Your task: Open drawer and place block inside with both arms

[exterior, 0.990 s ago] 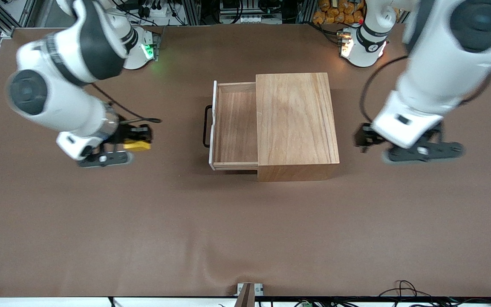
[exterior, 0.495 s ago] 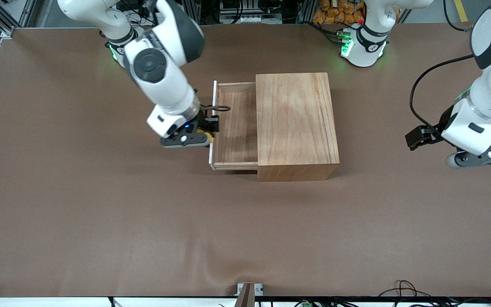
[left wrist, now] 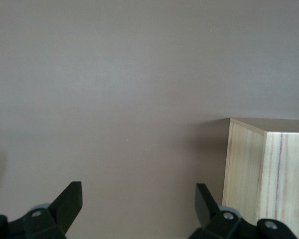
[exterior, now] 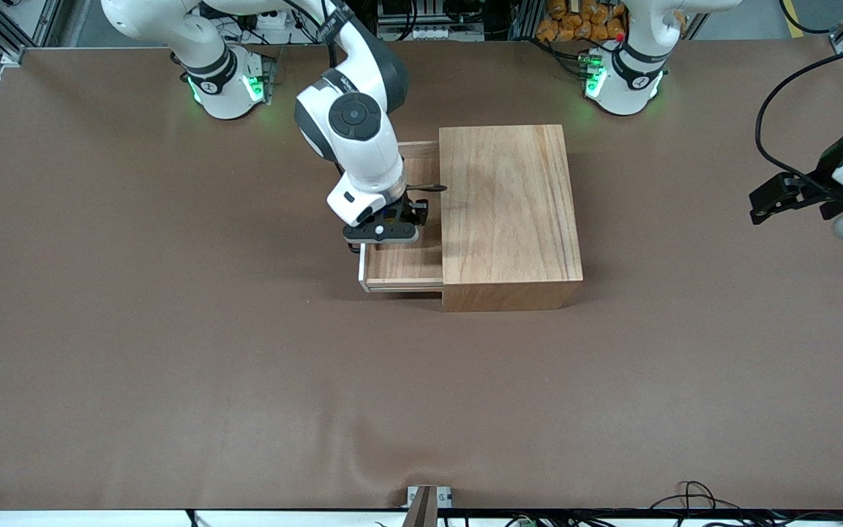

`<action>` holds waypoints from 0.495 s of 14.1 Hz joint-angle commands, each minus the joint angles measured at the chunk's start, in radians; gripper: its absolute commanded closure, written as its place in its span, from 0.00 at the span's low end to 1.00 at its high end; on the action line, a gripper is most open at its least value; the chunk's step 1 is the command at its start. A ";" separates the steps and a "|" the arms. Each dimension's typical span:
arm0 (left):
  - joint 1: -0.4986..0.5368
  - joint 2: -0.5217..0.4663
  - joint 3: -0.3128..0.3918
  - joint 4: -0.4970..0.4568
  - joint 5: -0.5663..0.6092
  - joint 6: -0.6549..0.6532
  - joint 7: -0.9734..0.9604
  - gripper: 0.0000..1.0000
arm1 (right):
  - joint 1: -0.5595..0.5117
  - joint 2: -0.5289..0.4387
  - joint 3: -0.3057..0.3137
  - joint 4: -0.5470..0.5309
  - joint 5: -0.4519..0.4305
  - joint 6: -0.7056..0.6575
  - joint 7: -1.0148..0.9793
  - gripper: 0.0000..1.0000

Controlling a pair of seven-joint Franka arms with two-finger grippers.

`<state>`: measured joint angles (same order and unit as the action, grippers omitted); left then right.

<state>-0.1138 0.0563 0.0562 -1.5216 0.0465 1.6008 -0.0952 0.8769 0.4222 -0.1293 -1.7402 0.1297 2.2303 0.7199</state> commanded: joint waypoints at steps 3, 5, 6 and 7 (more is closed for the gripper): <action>0.014 -0.016 -0.004 0.023 -0.024 -0.033 0.017 0.00 | 0.022 0.027 -0.012 -0.030 -0.019 0.074 0.024 0.79; 0.011 -0.015 -0.009 0.038 -0.011 -0.038 0.017 0.00 | 0.040 0.038 -0.012 -0.045 -0.019 0.109 0.024 0.07; 0.011 -0.013 -0.012 0.040 -0.010 -0.036 0.035 0.00 | 0.045 0.041 -0.012 -0.045 -0.019 0.111 0.030 0.00; 0.011 -0.015 -0.012 0.041 -0.010 -0.036 0.073 0.00 | 0.045 0.041 -0.012 -0.045 -0.019 0.111 0.042 0.00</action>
<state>-0.1067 0.0520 0.0513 -1.4919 0.0411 1.5847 -0.0727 0.9014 0.4672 -0.1295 -1.7755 0.1296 2.3260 0.7249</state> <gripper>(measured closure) 0.000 0.313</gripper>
